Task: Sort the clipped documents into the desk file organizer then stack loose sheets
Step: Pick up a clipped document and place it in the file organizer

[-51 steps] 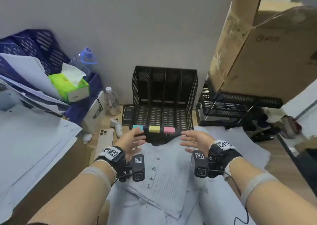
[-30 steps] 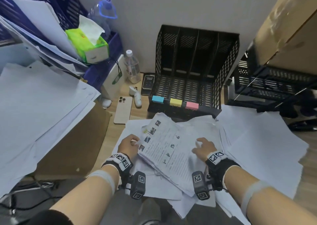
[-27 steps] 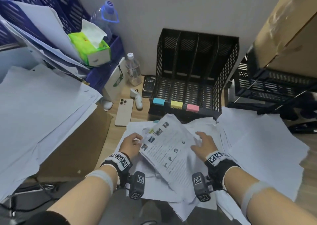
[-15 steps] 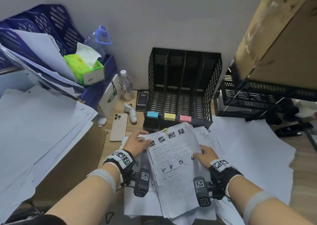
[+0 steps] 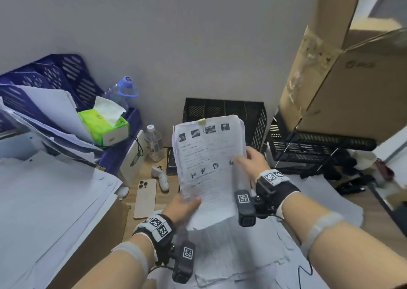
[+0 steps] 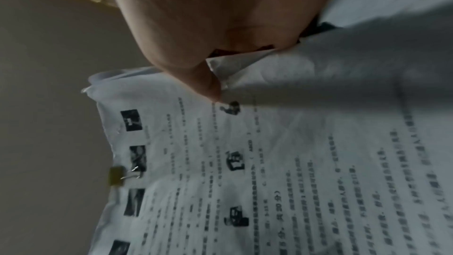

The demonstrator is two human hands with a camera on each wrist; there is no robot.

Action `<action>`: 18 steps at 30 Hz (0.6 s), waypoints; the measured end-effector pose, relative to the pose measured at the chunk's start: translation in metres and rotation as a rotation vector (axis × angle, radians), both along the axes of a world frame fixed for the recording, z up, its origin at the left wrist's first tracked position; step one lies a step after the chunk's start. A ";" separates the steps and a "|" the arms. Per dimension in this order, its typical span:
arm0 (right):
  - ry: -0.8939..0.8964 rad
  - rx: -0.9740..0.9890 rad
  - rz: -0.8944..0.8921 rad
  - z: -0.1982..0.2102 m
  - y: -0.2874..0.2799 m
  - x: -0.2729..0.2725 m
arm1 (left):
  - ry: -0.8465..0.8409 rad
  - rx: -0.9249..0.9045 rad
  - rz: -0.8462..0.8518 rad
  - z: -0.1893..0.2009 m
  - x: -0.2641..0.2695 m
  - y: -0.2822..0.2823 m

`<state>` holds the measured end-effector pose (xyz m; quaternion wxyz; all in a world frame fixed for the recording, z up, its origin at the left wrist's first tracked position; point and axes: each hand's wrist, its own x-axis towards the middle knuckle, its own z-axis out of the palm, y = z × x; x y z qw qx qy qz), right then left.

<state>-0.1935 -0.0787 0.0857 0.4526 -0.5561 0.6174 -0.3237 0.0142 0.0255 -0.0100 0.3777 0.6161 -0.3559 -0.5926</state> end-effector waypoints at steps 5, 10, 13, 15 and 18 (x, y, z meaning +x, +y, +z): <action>-0.223 0.051 0.048 0.058 -0.016 0.034 | -0.378 -0.325 0.153 0.044 -0.001 -0.031; -0.446 0.233 0.168 0.122 -0.031 0.051 | -0.446 -0.383 0.139 0.054 -0.003 -0.051; -0.248 0.013 0.074 0.132 -0.043 0.056 | -0.406 -0.399 0.103 0.052 -0.014 -0.066; -0.074 -0.085 0.078 0.131 -0.050 0.055 | -0.384 -0.373 0.046 0.050 -0.024 -0.075; 0.088 -0.179 0.118 0.126 -0.065 0.050 | -0.353 -0.301 -0.009 0.043 -0.037 -0.092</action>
